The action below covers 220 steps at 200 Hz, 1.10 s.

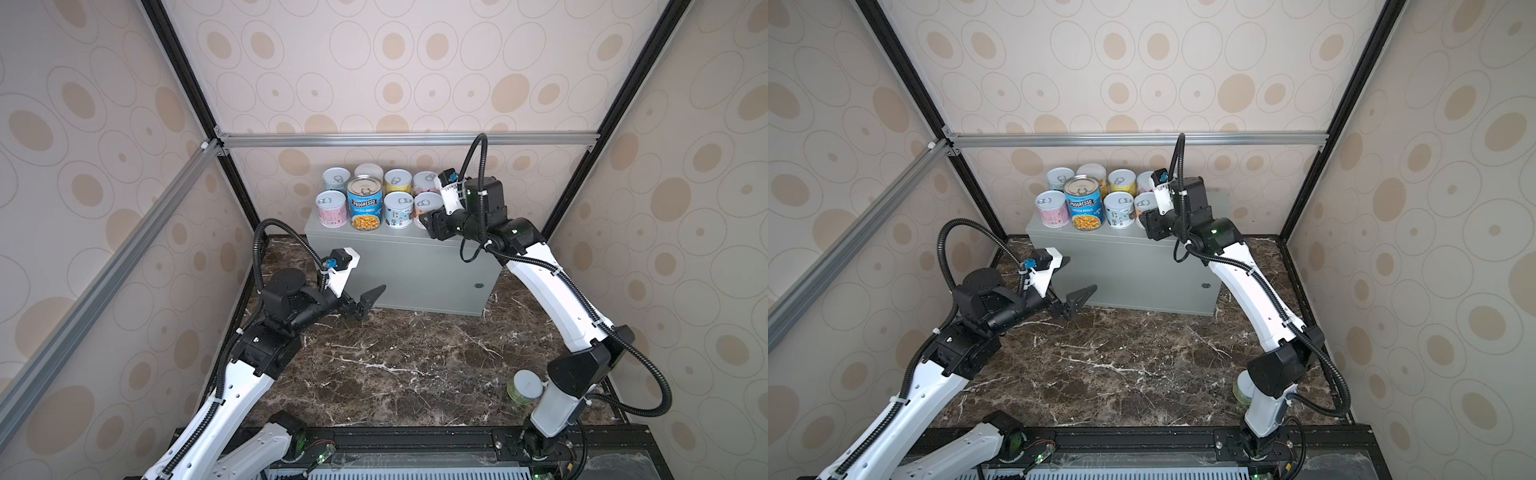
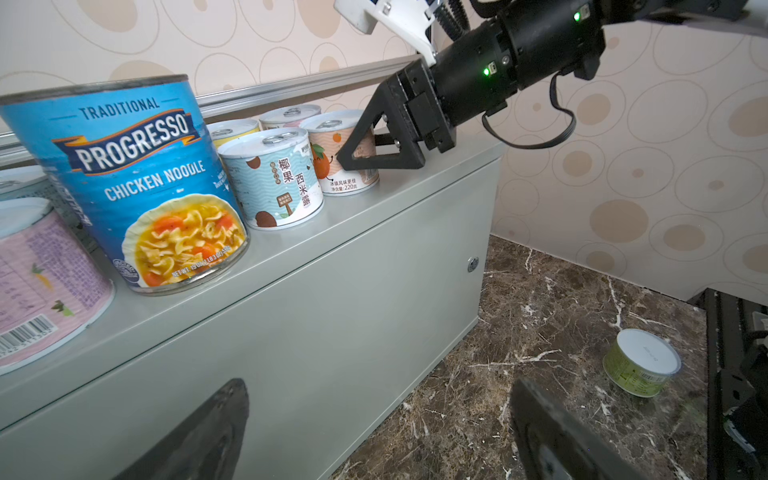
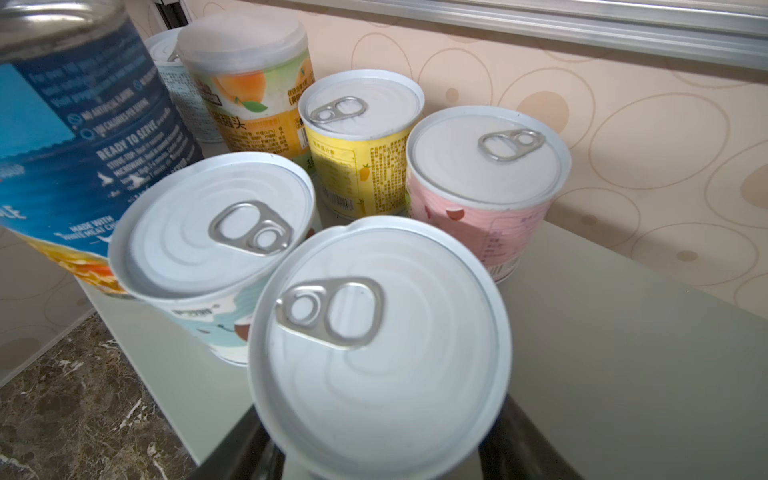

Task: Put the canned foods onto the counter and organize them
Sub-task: 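Set the orange-labelled can down at the row's end with the right gripper, then open the right gripper and swing it down toward the green-labelled floor can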

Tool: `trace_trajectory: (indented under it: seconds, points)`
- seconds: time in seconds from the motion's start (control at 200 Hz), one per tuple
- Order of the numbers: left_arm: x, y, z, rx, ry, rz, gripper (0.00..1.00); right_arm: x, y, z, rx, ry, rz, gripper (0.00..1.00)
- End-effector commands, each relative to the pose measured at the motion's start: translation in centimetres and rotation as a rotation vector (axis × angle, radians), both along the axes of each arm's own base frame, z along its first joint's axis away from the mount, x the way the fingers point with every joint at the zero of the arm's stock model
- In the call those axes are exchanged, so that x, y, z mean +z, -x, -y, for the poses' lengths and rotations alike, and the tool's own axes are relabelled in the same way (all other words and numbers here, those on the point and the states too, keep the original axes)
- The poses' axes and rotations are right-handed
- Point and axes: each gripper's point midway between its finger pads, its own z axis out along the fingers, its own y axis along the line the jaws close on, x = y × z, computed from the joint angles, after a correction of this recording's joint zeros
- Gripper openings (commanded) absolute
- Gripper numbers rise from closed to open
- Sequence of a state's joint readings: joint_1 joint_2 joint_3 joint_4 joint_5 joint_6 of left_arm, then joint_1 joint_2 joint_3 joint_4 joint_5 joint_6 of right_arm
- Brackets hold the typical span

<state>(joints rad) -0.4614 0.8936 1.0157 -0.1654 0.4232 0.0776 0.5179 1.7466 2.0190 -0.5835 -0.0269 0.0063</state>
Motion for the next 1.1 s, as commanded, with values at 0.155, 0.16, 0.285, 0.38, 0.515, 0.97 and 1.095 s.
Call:
trace_trajectory:
  seconds: [0.155, 0.16, 0.285, 0.38, 0.515, 0.97, 1.095]
  points:
    - [1.68, 0.73, 0.00, -0.016, 0.000, 0.058, 0.98, -0.20, 1.05, 0.32, 0.002, 0.022, -0.008, 0.65]
    - [1.64, 0.71, 0.00, -0.016, -0.001, 0.056, 0.98, -0.18, 1.04, 0.35, 0.001, 0.022, -0.007, 0.65]
    - [1.79, 0.75, 0.01, -0.017, 0.000, 0.060, 0.98, -0.25, 1.05, 0.65, -0.011, 0.027, -0.003, 0.65]
    - [1.65, 0.72, 0.06, -0.018, -0.001, 0.055, 0.98, -0.23, 1.17, 0.68, -0.010, 0.027, 0.000, 0.65]
    - [1.73, 0.68, 0.10, -0.020, 0.000, 0.057, 0.98, -0.20, 1.26, 0.73, -0.009, 0.028, 0.001, 0.65]
    - [1.65, 0.56, 0.20, -0.022, -0.002, 0.052, 0.98, 0.00, 1.52, 0.81, -0.003, 0.028, 0.010, 0.69]
    - [1.69, 0.53, 0.19, -0.021, -0.002, 0.053, 0.98, 0.46, 1.74, 0.78, 0.008, 0.025, 0.023, 0.81]
